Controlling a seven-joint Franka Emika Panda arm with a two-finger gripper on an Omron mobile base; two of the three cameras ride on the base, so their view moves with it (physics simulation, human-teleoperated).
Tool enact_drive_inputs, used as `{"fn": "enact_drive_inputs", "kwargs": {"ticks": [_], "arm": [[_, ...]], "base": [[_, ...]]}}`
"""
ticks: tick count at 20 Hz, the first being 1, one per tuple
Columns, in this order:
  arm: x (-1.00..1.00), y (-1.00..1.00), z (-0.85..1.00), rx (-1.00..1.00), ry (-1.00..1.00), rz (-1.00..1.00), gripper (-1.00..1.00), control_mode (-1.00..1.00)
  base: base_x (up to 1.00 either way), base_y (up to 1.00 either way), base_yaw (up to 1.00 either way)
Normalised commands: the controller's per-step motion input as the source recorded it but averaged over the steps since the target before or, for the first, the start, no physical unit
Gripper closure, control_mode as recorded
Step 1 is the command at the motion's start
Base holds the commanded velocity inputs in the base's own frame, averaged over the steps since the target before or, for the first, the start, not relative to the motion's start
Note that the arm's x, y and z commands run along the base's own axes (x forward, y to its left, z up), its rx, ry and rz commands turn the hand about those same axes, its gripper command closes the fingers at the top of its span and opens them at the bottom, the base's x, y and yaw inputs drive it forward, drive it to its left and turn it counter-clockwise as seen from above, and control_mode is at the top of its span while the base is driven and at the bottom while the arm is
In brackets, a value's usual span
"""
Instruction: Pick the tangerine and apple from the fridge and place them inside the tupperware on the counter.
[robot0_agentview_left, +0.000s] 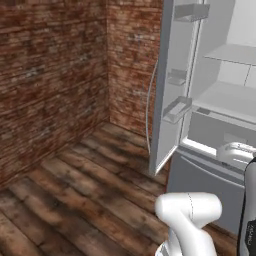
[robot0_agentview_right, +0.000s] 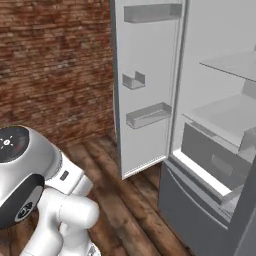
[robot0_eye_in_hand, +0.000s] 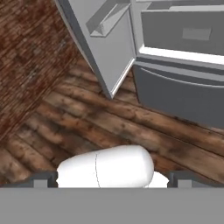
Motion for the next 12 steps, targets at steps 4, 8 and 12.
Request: {"fn": "enact_drive_inputs", "kwargs": {"ticks": [4, 8, 12], "arm": [[0.0, 0.0, 0.0, 0.0, 0.0, 0.0, -1.0, 1.0], [0.0, 0.0, 0.0, 0.0, 0.0, 0.0, -1.0, 1.0], [0.0, 0.0, 0.0, 0.0, 0.0, 0.0, -1.0, 1.0]], "base": [[0.41, 0.04, -0.54], [0.0, 0.03, -0.23], [0.34, 0.0, -0.47]]}}
